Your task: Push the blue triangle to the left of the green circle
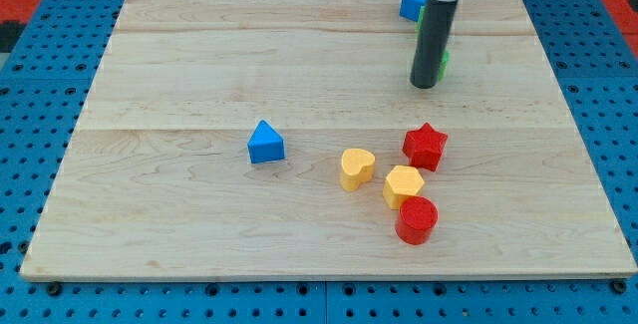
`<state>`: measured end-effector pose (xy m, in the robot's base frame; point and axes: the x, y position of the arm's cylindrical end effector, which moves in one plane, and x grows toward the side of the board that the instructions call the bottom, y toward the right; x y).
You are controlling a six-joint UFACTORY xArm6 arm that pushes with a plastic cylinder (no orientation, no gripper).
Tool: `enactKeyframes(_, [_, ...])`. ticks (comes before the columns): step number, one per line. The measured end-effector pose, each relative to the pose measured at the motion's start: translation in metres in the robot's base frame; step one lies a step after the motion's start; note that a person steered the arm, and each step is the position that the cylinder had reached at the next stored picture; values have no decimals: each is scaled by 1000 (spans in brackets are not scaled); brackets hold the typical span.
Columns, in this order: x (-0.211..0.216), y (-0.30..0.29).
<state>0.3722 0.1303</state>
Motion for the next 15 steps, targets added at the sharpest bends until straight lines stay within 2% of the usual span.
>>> enactKeyframes(1, [-19,-58])
enactKeyframes(2, [-36,-7])
enactKeyframes(3, [-18,33])
enactKeyframes(4, [-11,-26])
enactKeyframes(5, [-13,-150])
enactKeyframes(6, [-9,-243])
enactKeyframes(7, [31,-313])
enactKeyframes(8, [77,-327])
enactKeyframes(9, [97,-299])
enactKeyframes(10, [149,-291])
enactKeyframes(12, [122,-127])
enactKeyframes(14, [124,-215])
enactKeyframes(15, [72,-195])
